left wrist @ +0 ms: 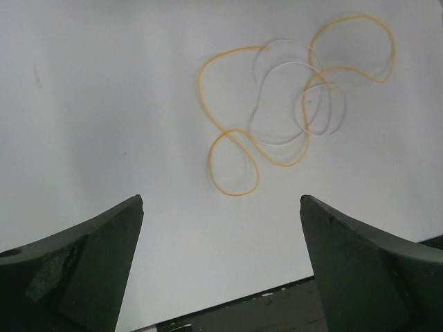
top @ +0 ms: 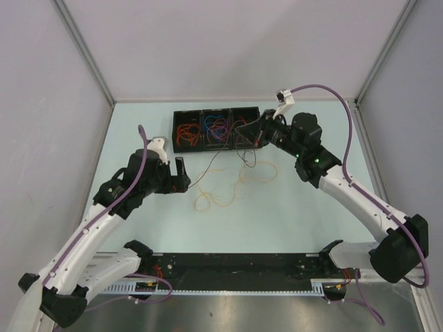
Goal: Untangle the cables
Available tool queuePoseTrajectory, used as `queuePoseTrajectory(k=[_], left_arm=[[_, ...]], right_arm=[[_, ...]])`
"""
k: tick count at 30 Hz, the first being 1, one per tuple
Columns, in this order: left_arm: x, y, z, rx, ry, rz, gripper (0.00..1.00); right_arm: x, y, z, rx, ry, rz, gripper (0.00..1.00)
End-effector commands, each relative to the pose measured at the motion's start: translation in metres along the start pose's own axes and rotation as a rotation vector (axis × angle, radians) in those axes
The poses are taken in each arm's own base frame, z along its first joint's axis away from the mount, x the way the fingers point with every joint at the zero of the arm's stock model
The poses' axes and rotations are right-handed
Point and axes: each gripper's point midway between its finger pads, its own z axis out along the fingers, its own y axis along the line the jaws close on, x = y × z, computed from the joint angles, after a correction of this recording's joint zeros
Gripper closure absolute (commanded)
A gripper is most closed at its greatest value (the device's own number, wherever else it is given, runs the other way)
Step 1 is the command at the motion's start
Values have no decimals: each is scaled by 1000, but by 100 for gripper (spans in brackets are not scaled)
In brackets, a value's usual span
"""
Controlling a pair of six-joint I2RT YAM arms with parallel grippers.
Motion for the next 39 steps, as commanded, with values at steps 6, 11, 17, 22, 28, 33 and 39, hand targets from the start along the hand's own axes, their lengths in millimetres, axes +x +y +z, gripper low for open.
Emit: queuePoseTrajectory(k=[6,11,17,22,28,33,39], left_arm=[[-7,38,-14,-146,-141,61,0],[-12,68,-20,-301,-206,14,0],[-16,74,-28,-311,-250,-18,0],[-17,70,-31,-273,-281,-24,0],[-17,71,-31,-273,-283,-24,0],[-16,71,-28,-275,-274,-22,0],[-15,71,-28,-277,-272,-21,0]], right_arm=[[-56,7,19,-33,-101,-92,100],[-86,-5,19,7,-143,-144,100],[-98,-17,26,15,-136,-163,100],[-98,-35,37,51,-129,-187,100],[-96,-61,50,98,-116,-185,100],[-90,-74,56,130,-105,-153,100],[-77,-88,62,156,-72,-113,100]])
